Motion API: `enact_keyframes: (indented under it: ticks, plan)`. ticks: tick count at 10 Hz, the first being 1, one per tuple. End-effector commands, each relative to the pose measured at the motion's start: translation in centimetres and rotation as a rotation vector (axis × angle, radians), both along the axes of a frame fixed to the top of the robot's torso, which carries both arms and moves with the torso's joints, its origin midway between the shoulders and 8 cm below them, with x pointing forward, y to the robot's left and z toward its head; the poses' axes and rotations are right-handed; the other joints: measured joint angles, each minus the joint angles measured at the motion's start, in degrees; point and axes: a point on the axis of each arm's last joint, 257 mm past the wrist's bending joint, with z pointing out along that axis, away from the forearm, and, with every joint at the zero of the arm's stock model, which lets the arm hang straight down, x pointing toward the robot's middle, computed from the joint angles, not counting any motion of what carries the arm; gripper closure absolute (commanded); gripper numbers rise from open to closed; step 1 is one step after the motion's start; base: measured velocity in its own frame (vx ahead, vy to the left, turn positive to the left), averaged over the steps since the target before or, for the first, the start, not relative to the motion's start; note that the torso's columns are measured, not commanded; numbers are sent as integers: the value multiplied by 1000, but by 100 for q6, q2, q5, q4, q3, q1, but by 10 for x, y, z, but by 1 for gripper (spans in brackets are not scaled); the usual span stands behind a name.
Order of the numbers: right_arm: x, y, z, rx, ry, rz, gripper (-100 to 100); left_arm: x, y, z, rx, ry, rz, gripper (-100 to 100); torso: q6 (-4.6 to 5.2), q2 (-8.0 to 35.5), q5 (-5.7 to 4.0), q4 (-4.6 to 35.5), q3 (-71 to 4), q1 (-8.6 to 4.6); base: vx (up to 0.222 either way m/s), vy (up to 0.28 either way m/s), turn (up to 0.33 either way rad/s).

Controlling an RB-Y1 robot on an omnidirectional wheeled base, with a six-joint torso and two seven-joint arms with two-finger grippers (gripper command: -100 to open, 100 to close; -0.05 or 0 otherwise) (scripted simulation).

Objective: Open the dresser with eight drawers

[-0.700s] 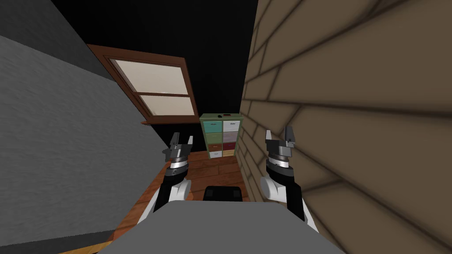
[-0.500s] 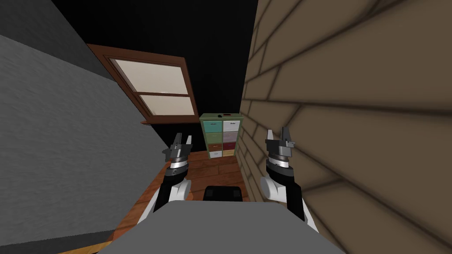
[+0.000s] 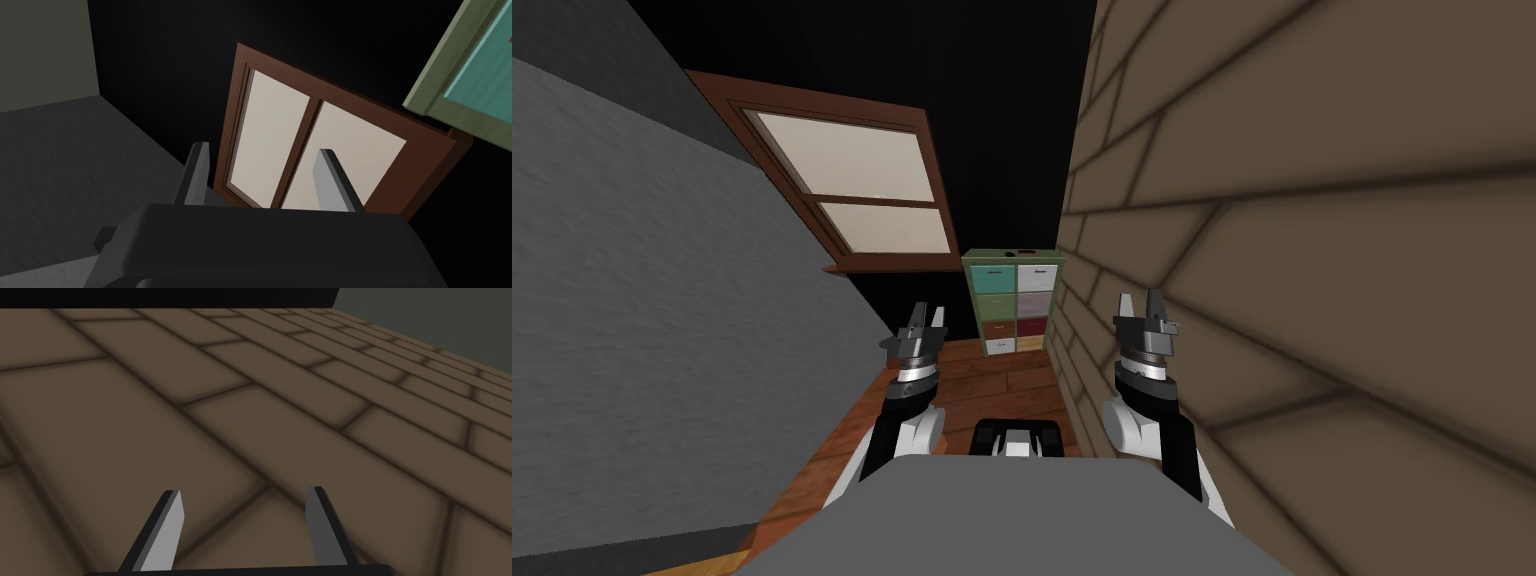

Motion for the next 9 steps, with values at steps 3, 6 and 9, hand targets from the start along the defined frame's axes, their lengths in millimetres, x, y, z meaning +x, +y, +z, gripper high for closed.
enact_keyframes:
  ticks: [3,6,9]
  plan:
    - [0,0,0,0,0,0,0,2,-4,-5,35,13,-20,-100,0,1269,0,1269,-2538,0,8,-2,0]
    - [0,0,0,0,1,0,0,7,-8,-20,99,51,-57,-100,0,1521,1,1527,-3076,1,49,-5,3]
    - [0,0,0,0,1,0,0,16,-7,-42,135,96,-74,-100,0,1528,0,1534,-3081,0,97,-5,4]
